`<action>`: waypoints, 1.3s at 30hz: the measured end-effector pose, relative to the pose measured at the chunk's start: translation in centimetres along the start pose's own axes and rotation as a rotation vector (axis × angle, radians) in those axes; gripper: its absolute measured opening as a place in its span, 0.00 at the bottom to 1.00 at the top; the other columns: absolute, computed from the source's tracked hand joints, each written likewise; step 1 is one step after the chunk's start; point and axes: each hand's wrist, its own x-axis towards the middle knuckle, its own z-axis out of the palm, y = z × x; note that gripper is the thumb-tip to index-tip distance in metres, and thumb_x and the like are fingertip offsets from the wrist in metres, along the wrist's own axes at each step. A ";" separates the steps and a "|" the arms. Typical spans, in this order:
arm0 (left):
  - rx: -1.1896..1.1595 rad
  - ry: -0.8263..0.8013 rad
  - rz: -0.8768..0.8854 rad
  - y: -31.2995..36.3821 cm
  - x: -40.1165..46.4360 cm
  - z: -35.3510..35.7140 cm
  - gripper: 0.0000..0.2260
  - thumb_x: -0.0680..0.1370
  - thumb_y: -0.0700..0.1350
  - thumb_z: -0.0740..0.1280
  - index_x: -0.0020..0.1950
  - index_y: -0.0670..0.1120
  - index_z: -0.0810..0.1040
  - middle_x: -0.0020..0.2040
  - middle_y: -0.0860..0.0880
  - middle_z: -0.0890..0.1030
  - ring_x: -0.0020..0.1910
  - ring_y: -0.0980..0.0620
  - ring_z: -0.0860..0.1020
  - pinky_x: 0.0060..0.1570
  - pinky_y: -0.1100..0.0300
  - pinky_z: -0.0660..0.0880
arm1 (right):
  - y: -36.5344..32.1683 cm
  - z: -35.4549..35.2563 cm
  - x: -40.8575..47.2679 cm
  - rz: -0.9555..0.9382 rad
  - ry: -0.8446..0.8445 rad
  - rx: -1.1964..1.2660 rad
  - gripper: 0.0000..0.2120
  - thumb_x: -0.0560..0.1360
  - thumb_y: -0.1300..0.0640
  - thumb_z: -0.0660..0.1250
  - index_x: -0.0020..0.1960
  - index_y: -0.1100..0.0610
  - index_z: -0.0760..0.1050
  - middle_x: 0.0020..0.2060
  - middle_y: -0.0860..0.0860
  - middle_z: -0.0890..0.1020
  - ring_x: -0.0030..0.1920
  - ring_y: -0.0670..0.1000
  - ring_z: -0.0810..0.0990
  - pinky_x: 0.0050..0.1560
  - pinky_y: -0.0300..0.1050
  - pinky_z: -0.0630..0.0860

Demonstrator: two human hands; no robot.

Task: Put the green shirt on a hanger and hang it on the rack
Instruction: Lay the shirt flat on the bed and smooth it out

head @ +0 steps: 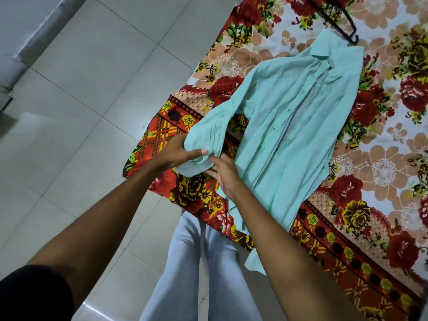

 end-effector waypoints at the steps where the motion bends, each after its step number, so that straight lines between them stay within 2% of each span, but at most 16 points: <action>1: 0.014 -0.025 -0.034 -0.2 -0.1 -0.3 0.13 0.75 0.48 0.77 0.57 0.47 0.83 0.50 0.53 0.87 0.47 0.55 0.86 0.41 0.63 0.80 | 0.2 0.1 0.0 0.007 -0.005 0.041 0.14 0.83 0.58 0.63 0.68 0.56 0.75 0.63 0.56 0.82 0.62 0.56 0.82 0.59 0.54 0.81; 3: -0.020 -0.065 -0.079 -1.0 -0.3 -0.8 0.12 0.73 0.47 0.78 0.54 0.46 0.85 0.49 0.51 0.88 0.47 0.52 0.87 0.42 0.61 0.82 | 1.0 0.3 0.0 -0.003 0.029 0.008 0.14 0.84 0.57 0.61 0.69 0.55 0.72 0.63 0.57 0.81 0.60 0.57 0.82 0.56 0.58 0.83; 5: -0.052 -0.053 -0.079 -1.6 -0.2 -0.8 0.09 0.75 0.45 0.77 0.53 0.44 0.85 0.49 0.50 0.88 0.46 0.52 0.87 0.41 0.60 0.82 | 1.8 0.4 0.1 -0.042 0.113 -0.104 0.11 0.84 0.55 0.62 0.65 0.55 0.72 0.61 0.56 0.81 0.59 0.56 0.82 0.58 0.61 0.82; 8: 0.128 0.060 -0.039 -2.2 -0.1 -0.2 0.10 0.80 0.48 0.72 0.58 0.44 0.82 0.51 0.51 0.86 0.47 0.56 0.85 0.42 0.64 0.77 | 2.6 0.3 0.4 -0.095 0.209 -0.264 0.11 0.83 0.57 0.64 0.63 0.60 0.72 0.54 0.53 0.80 0.55 0.54 0.81 0.53 0.49 0.79; 11: 0.391 0.075 -0.102 -3.9 0.6 0.1 0.23 0.79 0.55 0.72 0.68 0.43 0.74 0.58 0.48 0.82 0.53 0.49 0.81 0.48 0.54 0.78 | 3.2 0.1 1.1 -0.116 0.287 -0.390 0.14 0.80 0.59 0.68 0.64 0.62 0.73 0.55 0.56 0.82 0.55 0.56 0.82 0.52 0.48 0.79; 13: 0.430 0.036 -0.209 -4.5 1.0 0.4 0.30 0.76 0.59 0.74 0.69 0.42 0.69 0.60 0.44 0.80 0.53 0.46 0.80 0.49 0.48 0.80 | 3.5 -0.1 1.6 -0.136 0.313 -0.466 0.15 0.78 0.61 0.71 0.63 0.62 0.73 0.55 0.57 0.83 0.54 0.57 0.83 0.55 0.52 0.81; 16: 0.394 0.130 -0.258 -3.8 1.4 1.0 0.38 0.72 0.56 0.79 0.71 0.42 0.63 0.61 0.40 0.78 0.54 0.43 0.80 0.46 0.49 0.80 | 2.6 -0.7 1.6 -0.218 0.327 -0.452 0.18 0.77 0.64 0.72 0.64 0.61 0.72 0.51 0.54 0.81 0.52 0.54 0.83 0.55 0.47 0.81; 17: 0.426 0.200 -0.233 -3.5 1.6 1.4 0.42 0.71 0.56 0.79 0.74 0.41 0.60 0.64 0.39 0.76 0.58 0.42 0.79 0.50 0.48 0.80 | 2.0 -1.2 1.6 -0.274 0.352 -0.430 0.18 0.77 0.64 0.71 0.65 0.61 0.72 0.52 0.53 0.81 0.54 0.53 0.82 0.55 0.44 0.80; 19: 0.638 0.324 -0.144 -2.4 2.3 2.1 0.48 0.71 0.59 0.77 0.79 0.39 0.55 0.72 0.37 0.68 0.69 0.37 0.70 0.66 0.42 0.73 | 0.3 -2.5 2.0 -0.391 0.417 -0.445 0.18 0.78 0.63 0.69 0.67 0.60 0.73 0.58 0.53 0.81 0.59 0.52 0.80 0.60 0.45 0.78; 22: 0.860 0.273 0.000 0.5 4.3 4.5 0.45 0.72 0.59 0.69 0.80 0.41 0.54 0.77 0.36 0.60 0.77 0.35 0.58 0.74 0.36 0.57 | -2.2 -5.6 3.5 -0.512 0.488 -0.513 0.19 0.79 0.61 0.67 0.70 0.60 0.72 0.65 0.55 0.78 0.67 0.54 0.77 0.67 0.49 0.74; 24: 0.903 0.211 0.113 2.9 6.8 7.0 0.40 0.70 0.53 0.68 0.79 0.42 0.59 0.77 0.36 0.60 0.78 0.35 0.57 0.75 0.36 0.53 | -3.9 -8.4 5.1 -0.543 0.540 -0.579 0.20 0.80 0.59 0.66 0.71 0.60 0.71 0.68 0.56 0.77 0.69 0.56 0.75 0.69 0.47 0.71; 27: 0.951 0.149 0.249 5.9 11.3 11.0 0.34 0.68 0.47 0.67 0.74 0.40 0.67 0.73 0.36 0.68 0.74 0.35 0.65 0.73 0.40 0.59 | -6.0 -12.9 7.7 -0.618 0.627 -0.650 0.20 0.79 0.61 0.65 0.70 0.62 0.73 0.66 0.58 0.78 0.69 0.58 0.75 0.68 0.43 0.67; 32: 0.983 0.003 0.395 9.1 20.4 17.5 0.32 0.68 0.42 0.64 0.71 0.33 0.71 0.68 0.32 0.74 0.68 0.31 0.72 0.69 0.41 0.66 | -9.8 -21.6 11.3 -0.733 0.752 -0.801 0.19 0.76 0.64 0.65 0.67 0.63 0.75 0.66 0.60 0.78 0.69 0.60 0.74 0.71 0.55 0.70; 34: 1.006 -0.056 0.449 10.1 23.5 19.8 0.32 0.70 0.44 0.56 0.73 0.31 0.70 0.69 0.30 0.73 0.69 0.29 0.72 0.72 0.40 0.67 | -11.3 -25.0 12.3 -0.751 0.825 -0.881 0.19 0.76 0.64 0.66 0.66 0.64 0.76 0.68 0.61 0.76 0.71 0.62 0.72 0.73 0.56 0.68; 36: 1.038 -0.093 0.498 11.1 25.9 22.2 0.33 0.73 0.44 0.52 0.76 0.30 0.65 0.73 0.28 0.69 0.74 0.29 0.68 0.77 0.41 0.62 | -12.4 -28.1 12.9 -0.753 0.919 -0.962 0.18 0.76 0.64 0.65 0.66 0.62 0.76 0.70 0.61 0.74 0.73 0.62 0.70 0.74 0.56 0.67; 39: 1.043 -0.169 0.591 12.5 29.8 26.9 0.31 0.80 0.43 0.56 0.81 0.33 0.55 0.81 0.32 0.57 0.81 0.34 0.56 0.81 0.46 0.51 | -13.8 -33.2 13.5 -0.635 1.147 -0.953 0.18 0.75 0.62 0.63 0.65 0.57 0.76 0.68 0.58 0.74 0.68 0.61 0.72 0.67 0.55 0.67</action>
